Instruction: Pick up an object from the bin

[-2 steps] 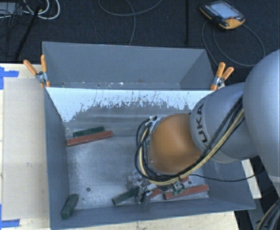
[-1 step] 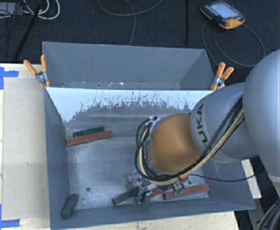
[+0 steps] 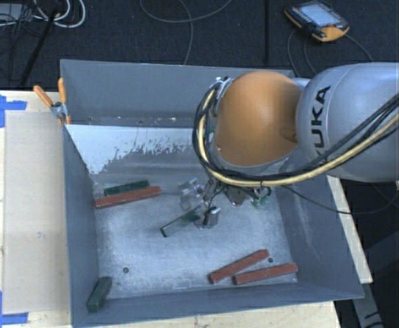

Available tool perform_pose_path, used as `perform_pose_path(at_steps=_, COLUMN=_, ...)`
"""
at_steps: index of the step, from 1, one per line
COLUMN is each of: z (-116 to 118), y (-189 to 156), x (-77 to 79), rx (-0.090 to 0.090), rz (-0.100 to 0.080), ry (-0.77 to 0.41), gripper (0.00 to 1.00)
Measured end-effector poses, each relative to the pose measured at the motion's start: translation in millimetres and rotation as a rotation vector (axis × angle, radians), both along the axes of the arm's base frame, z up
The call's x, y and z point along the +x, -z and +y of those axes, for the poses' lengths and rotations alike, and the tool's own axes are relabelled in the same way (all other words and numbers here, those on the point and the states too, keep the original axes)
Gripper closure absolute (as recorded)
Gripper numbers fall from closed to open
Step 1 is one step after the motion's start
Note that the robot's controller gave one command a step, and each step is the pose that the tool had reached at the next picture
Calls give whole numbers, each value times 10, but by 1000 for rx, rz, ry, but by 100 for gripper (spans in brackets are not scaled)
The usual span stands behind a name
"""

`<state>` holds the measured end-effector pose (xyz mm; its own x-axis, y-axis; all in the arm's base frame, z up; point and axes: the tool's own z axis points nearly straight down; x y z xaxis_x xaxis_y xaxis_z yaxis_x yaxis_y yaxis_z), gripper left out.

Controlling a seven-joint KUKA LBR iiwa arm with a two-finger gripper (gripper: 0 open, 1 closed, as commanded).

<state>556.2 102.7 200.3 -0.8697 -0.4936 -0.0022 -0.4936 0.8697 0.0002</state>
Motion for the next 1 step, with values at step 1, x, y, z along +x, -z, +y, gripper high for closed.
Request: perform_pose_path(at_steps=1, z=-1, y=3, x=-2, rx=0, rz=1, ry=0, gripper=100)
